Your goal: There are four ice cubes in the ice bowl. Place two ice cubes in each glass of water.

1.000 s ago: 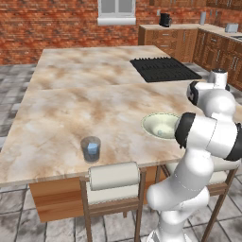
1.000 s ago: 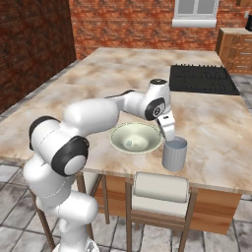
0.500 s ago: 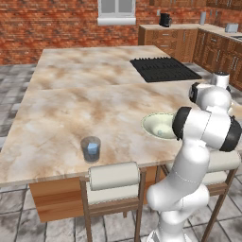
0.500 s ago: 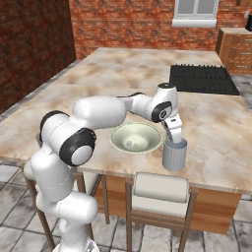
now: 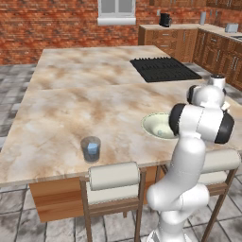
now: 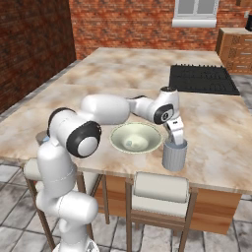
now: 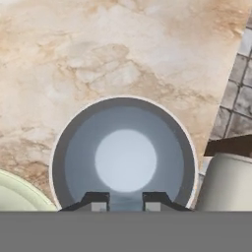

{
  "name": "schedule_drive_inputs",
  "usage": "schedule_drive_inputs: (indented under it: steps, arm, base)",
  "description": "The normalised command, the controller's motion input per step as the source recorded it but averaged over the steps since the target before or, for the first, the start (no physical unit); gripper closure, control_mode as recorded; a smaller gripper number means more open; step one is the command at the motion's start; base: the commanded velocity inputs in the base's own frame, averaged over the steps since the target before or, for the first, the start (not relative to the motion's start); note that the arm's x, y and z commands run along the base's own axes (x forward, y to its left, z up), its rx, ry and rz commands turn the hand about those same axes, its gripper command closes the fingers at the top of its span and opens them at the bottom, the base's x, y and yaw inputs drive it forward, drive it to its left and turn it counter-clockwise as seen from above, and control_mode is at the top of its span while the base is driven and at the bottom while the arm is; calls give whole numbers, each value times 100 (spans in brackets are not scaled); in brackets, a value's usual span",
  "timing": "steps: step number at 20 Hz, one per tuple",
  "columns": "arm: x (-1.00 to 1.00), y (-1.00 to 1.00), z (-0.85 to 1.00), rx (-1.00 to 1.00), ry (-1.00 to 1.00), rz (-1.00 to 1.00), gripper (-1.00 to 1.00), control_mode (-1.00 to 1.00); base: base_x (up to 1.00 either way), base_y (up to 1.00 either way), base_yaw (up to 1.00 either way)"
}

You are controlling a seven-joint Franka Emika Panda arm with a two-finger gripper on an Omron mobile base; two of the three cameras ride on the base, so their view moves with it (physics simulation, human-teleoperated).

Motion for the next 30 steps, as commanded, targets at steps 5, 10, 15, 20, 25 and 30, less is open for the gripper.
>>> schedule_drive_inputs:
  steps: [5, 10, 15, 20, 25, 30]
  arm:
    - [15, -42, -7, 0, 0, -1, 100, -100]
    - [10, -19, -31, 0, 0, 0, 100, -100]
    - [13, 0, -26, 0, 0, 0, 100, -100]
    - [20, 0, -3, 0, 0, 0, -100, -100]
    - [17, 0, 0, 0, 0, 0, -100, -100]
    - [0, 0, 0, 0, -4, 0, -100, -100]
  base:
    - [0, 0, 0]
    - [0, 0, 0]
    - [0, 0, 0]
    - [0, 0, 0]
    - [0, 0, 0]
    - [0, 0, 0]
